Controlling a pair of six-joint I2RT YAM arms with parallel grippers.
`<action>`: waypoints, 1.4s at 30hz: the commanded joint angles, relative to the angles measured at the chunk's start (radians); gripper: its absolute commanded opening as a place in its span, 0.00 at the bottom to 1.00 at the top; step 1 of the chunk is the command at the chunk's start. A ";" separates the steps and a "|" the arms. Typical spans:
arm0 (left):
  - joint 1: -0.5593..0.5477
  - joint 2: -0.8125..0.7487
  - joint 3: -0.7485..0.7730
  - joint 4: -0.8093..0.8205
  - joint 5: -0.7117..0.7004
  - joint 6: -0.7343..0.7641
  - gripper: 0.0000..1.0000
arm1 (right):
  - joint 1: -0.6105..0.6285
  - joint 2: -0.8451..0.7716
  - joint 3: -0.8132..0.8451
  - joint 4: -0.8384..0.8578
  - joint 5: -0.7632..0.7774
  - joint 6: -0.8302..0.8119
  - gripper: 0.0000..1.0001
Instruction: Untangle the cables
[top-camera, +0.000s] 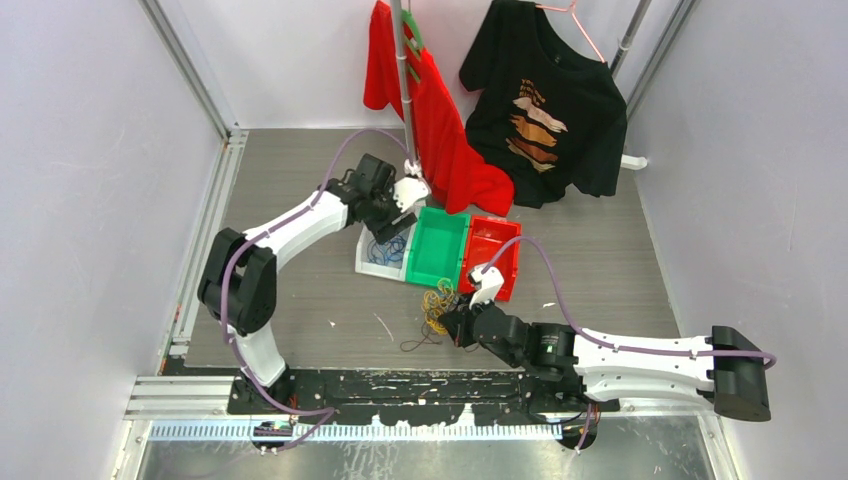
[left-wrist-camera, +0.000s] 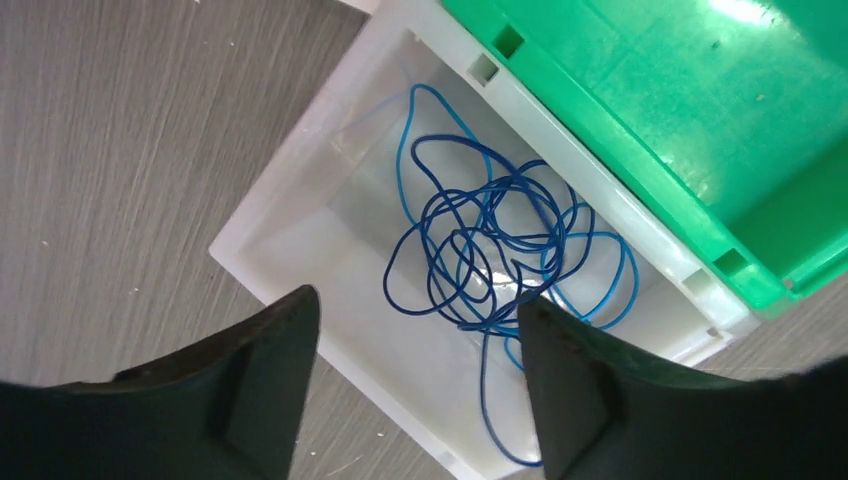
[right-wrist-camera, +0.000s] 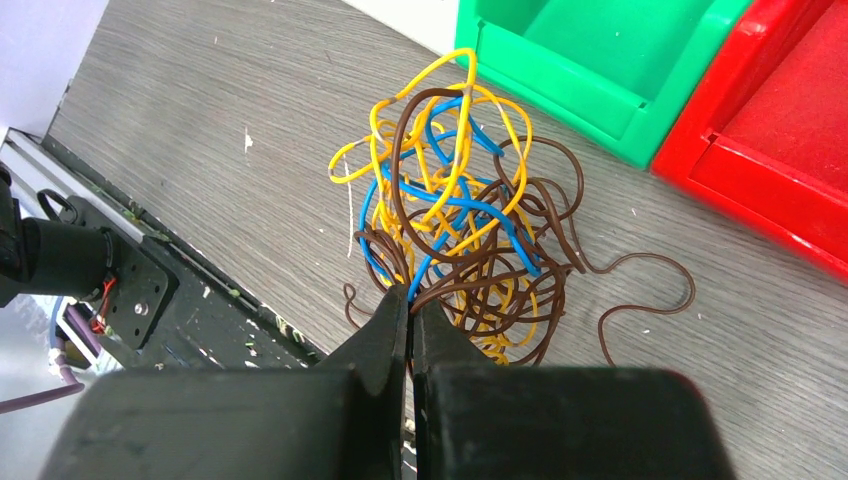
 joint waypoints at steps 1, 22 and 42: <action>0.030 -0.071 0.114 -0.103 0.126 -0.019 0.83 | 0.004 0.009 0.040 0.042 0.014 0.011 0.01; 0.001 0.032 0.220 -0.414 0.308 0.225 0.60 | 0.004 0.050 0.062 0.049 -0.012 0.006 0.01; 0.035 0.132 0.080 -0.007 0.186 0.315 0.19 | 0.004 0.091 0.098 0.025 -0.025 -0.009 0.01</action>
